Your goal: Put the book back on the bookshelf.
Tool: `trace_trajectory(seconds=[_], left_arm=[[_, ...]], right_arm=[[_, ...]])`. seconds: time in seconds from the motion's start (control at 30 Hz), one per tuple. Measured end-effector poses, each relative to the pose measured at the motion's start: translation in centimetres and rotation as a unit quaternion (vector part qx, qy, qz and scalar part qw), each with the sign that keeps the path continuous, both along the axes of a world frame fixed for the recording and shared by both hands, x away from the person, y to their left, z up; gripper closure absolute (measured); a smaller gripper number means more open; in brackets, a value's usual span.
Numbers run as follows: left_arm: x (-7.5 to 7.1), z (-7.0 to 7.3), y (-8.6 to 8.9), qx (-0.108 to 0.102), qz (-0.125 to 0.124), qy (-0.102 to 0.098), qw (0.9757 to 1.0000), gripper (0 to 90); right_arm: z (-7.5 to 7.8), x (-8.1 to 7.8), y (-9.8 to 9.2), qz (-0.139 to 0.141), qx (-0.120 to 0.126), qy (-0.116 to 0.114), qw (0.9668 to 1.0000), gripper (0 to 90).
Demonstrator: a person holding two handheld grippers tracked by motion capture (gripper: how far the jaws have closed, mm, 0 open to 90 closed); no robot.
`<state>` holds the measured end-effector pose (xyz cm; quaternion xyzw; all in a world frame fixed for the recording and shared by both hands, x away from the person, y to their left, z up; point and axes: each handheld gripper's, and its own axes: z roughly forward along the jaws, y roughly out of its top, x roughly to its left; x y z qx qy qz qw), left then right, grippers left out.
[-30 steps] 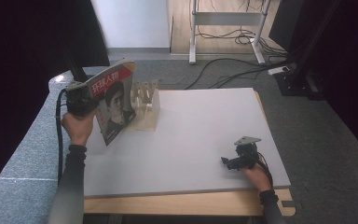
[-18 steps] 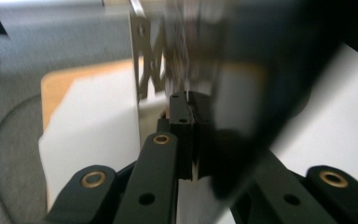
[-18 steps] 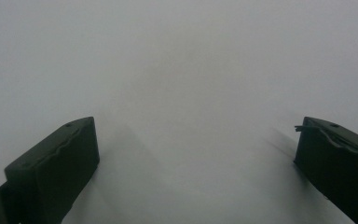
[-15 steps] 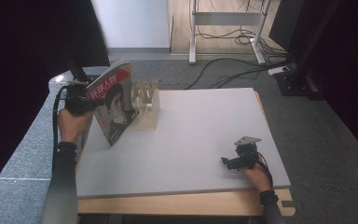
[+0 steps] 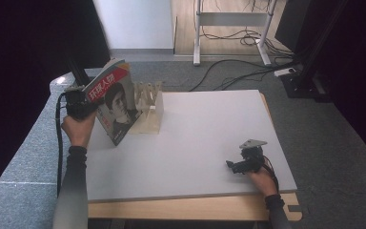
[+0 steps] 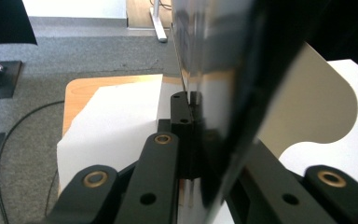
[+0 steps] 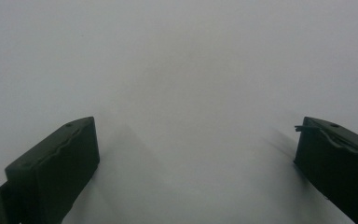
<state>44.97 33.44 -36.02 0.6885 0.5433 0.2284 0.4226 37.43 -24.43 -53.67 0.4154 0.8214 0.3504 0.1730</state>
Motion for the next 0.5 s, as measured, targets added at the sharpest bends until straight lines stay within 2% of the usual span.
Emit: trace_trajectory(seconds=[0.13,0.2,0.3,0.37,0.5], left_arm=[[-0.1,0.0,-0.1,0.005,-0.008,-0.001,1.0,74.0],[-0.1,0.0,-0.2,0.01,-0.007,-0.004,0.9999,64.1],[-0.4,0.1,-0.3,0.013,-0.007,-0.022,0.9996,50.4],[-0.5,0.1,-0.4,0.008,-0.015,-0.022,0.9996,42.8],[-1.0,0.3,-0.5,0.012,-0.014,-0.021,0.9996,28.9]], right_arm=[[0.0,0.0,0.0,0.0,-0.001,-0.001,1.0,0.0],[0.0,0.0,0.0,0.0,0.0,-0.001,1.0,0.0],[0.0,0.0,0.0,-0.001,0.0,0.0,1.0,0.0],[0.0,0.0,0.0,0.0,0.0,-0.001,1.0,0.0],[0.0,0.1,0.0,0.0,0.0,-0.001,1.0,0.0]])
